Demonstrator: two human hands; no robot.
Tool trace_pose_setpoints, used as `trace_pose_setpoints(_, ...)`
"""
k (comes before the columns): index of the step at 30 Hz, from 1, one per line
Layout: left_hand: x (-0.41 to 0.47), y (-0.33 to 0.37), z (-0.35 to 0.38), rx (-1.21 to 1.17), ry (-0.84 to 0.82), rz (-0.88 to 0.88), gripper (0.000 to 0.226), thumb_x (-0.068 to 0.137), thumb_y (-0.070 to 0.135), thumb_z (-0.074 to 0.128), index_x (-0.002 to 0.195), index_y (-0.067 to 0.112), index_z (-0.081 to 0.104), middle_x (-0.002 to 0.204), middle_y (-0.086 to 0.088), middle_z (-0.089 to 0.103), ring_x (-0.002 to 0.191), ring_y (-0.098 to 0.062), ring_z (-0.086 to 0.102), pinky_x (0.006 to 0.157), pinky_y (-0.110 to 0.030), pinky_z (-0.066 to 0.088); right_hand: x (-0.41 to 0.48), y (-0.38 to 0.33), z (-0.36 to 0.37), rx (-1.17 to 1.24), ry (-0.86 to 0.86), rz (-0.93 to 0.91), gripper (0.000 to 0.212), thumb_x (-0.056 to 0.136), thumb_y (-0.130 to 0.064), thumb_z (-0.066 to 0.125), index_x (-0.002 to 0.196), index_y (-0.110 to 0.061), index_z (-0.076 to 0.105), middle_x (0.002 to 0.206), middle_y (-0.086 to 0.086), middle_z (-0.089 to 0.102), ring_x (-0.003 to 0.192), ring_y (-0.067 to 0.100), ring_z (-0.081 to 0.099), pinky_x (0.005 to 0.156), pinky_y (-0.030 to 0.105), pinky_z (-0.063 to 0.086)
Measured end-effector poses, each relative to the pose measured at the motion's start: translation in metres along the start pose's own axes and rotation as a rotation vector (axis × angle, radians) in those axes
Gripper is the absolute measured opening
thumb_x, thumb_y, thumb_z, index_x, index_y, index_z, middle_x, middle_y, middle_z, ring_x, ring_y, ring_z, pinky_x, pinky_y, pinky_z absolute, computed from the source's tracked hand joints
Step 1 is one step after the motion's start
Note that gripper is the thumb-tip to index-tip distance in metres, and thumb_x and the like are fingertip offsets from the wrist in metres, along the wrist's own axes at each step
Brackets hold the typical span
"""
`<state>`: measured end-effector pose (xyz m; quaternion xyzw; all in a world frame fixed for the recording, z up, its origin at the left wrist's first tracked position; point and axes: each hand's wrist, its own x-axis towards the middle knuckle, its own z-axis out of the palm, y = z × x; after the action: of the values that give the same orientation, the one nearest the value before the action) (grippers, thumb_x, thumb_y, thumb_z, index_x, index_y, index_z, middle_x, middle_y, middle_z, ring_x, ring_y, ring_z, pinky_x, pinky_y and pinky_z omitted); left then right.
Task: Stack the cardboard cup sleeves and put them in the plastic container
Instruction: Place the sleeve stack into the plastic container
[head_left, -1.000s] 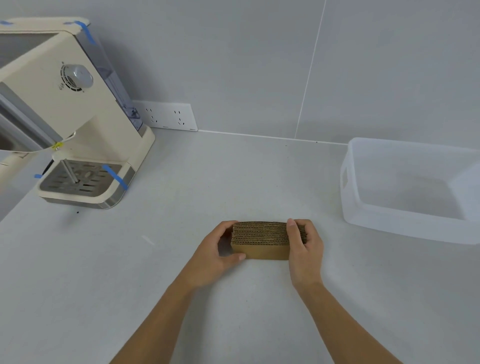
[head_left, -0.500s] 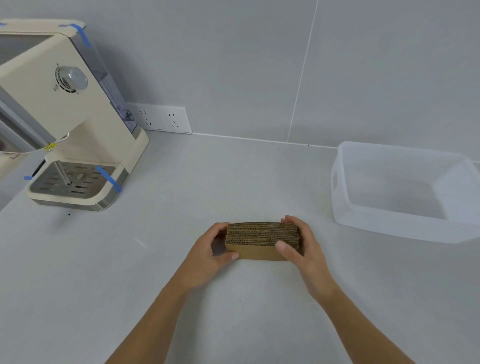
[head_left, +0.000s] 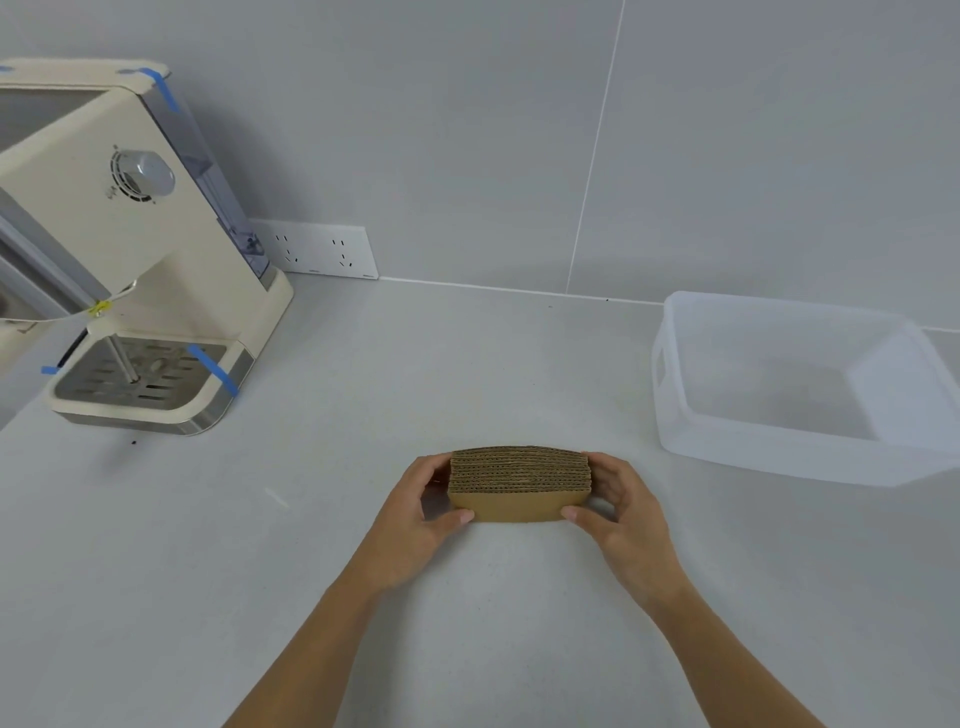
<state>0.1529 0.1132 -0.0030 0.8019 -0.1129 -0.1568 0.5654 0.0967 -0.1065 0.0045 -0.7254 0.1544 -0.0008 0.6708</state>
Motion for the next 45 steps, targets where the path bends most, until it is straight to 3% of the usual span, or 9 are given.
trace_pose_setpoints(5,-0.004,0.009,0.003,-0.059,0.016,-0.044,0.043,0.074,0.016,0.070,0.113,0.028,0.055,0.116,0.006,0.063,0.110,-0.009,0.056,0.101,-0.035,0.044,0.000,-0.004,-0.002,0.107,0.043,0.003,0.051,0.073,0.010,0.069,0.104,-0.028,0.055,0.114,0.004,0.065,0.113,0.025,0.059,0.099,0.039,0.047)
trace_pose_setpoints(12,0.005,0.052,0.003,-0.153,0.068,0.023,0.051,0.061,0.035,0.072,0.111,0.028,0.059,0.111,0.008,0.068,0.108,-0.007,0.059,0.100,-0.042,0.046,0.004,-0.039,-0.019,0.172,0.086,-0.094,0.052,0.060,-0.010,0.072,0.107,-0.026,0.057,0.112,0.007,0.067,0.110,0.027,0.060,0.103,0.052,0.043)
trace_pose_setpoints(16,0.023,0.089,0.010,-0.170,0.080,0.097,0.051,0.059,0.039,0.070,0.109,0.031,0.059,0.110,0.009,0.067,0.106,-0.014,0.060,0.100,-0.042,0.046,0.010,-0.071,-0.041,0.207,0.074,-0.183,0.050,0.061,-0.007,0.070,0.106,-0.024,0.056,0.112,0.008,0.067,0.107,0.028,0.061,0.096,0.046,0.047)
trace_pose_setpoints(21,0.048,0.138,0.035,-0.176,0.055,0.187,0.050,0.060,0.039,0.069,0.109,0.031,0.058,0.111,0.002,0.066,0.106,-0.019,0.060,0.100,-0.039,0.046,0.015,-0.107,-0.084,0.262,0.121,-0.240,0.049,0.061,-0.004,0.067,0.105,-0.022,0.055,0.103,0.006,0.067,0.086,0.016,0.066,0.072,0.025,0.052)
trace_pose_setpoints(26,0.074,0.174,0.074,-0.211,0.017,0.180,0.051,0.069,0.022,0.068,0.119,0.016,0.057,0.117,-0.005,0.065,0.109,-0.023,0.059,0.099,-0.040,0.046,0.018,-0.129,-0.131,0.278,0.205,-0.266,0.047,0.060,-0.005,0.066,0.103,-0.019,0.056,0.099,0.005,0.068,0.089,0.018,0.063,0.073,0.028,0.048)
trace_pose_setpoints(32,0.105,0.199,0.127,-0.221,-0.038,0.060,0.033,0.084,0.008,0.062,0.115,0.018,0.056,0.111,0.001,0.064,0.103,-0.015,0.058,0.079,-0.017,0.043,0.032,-0.128,-0.185,0.313,0.253,-0.182,0.047,0.068,0.000,0.068,0.111,-0.011,0.054,0.098,0.011,0.067,0.092,0.025,0.062,0.080,0.033,0.047)
trace_pose_setpoints(35,0.118,0.204,0.152,-0.232,-0.035,-0.070,0.031,0.085,0.009,0.061,0.116,0.012,0.058,0.110,-0.003,0.064,0.102,-0.014,0.059,0.088,-0.023,0.043,0.045,-0.117,-0.207,0.320,0.283,-0.088,0.042,0.079,0.007,0.061,0.119,-0.005,0.051,0.099,0.014,0.066,0.097,0.030,0.061,0.089,0.039,0.047)
trace_pose_setpoints(40,0.140,0.199,0.190,-0.199,-0.027,-0.268,0.013,0.087,0.007,0.054,0.082,0.016,0.062,0.088,0.002,0.063,0.088,-0.016,0.057,0.086,-0.030,0.041,0.074,-0.090,-0.233,0.315,0.311,0.140,0.042,0.081,0.006,0.060,0.122,0.000,0.051,0.115,0.019,0.062,0.105,0.030,0.060,0.087,0.037,0.048)
trace_pose_setpoints(45,0.171,0.190,0.216,-0.164,0.021,-0.449,0.020,0.088,0.012,0.053,0.106,0.004,0.051,0.101,-0.008,0.053,0.087,-0.020,0.052,0.091,-0.036,0.046,0.100,-0.068,-0.247,0.331,0.310,0.309,0.047,0.082,0.001,0.063,0.126,-0.001,0.047,0.125,0.021,0.056,0.115,0.034,0.056,0.079,0.033,0.049)
